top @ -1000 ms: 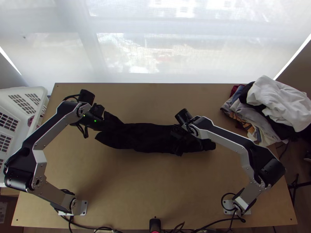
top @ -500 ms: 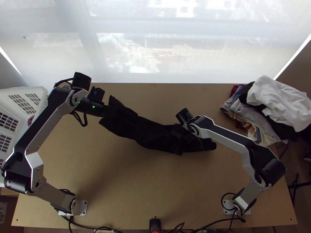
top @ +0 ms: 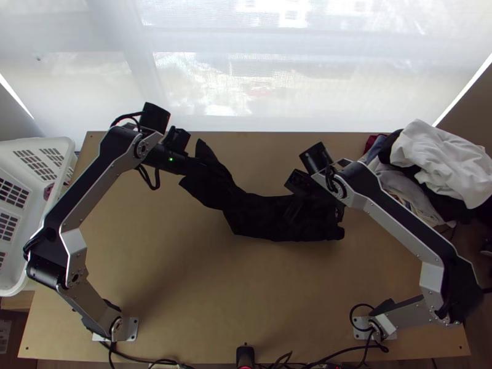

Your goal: Fold the t-shirt

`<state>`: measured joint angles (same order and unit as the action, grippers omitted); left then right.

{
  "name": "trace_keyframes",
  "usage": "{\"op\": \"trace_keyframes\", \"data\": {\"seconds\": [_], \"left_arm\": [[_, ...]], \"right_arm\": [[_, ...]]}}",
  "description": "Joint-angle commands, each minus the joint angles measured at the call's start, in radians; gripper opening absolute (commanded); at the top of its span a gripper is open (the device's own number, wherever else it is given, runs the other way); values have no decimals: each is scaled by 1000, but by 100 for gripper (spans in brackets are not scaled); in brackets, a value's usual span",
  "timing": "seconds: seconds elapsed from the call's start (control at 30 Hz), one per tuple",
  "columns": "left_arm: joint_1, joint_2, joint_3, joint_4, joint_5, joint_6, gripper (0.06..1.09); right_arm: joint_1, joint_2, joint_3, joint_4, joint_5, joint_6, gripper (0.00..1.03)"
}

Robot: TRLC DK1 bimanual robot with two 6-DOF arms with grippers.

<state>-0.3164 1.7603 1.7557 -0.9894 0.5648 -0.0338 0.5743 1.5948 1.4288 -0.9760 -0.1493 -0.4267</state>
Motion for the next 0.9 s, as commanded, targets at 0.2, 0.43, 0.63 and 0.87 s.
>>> {"op": "trace_keyframes", "data": {"seconds": [0.2, 0.43, 0.63, 0.87], "left_arm": [[-49, 65, 126, -28, 1, 3, 9], [-47, 41, 146, -78, 1, 14, 9], [-61, 38, 202, -111, 1, 12, 9], [-112, 65, 263, -130, 1, 11, 9]], "right_arm": [[81, 102, 74, -3, -1, -4, 98], [137, 266, 74, 119, -6, -9, 98], [150, 372, 74, 186, -16, 0, 98], [156, 432, 45, 241, -29, 17, 98]]}}
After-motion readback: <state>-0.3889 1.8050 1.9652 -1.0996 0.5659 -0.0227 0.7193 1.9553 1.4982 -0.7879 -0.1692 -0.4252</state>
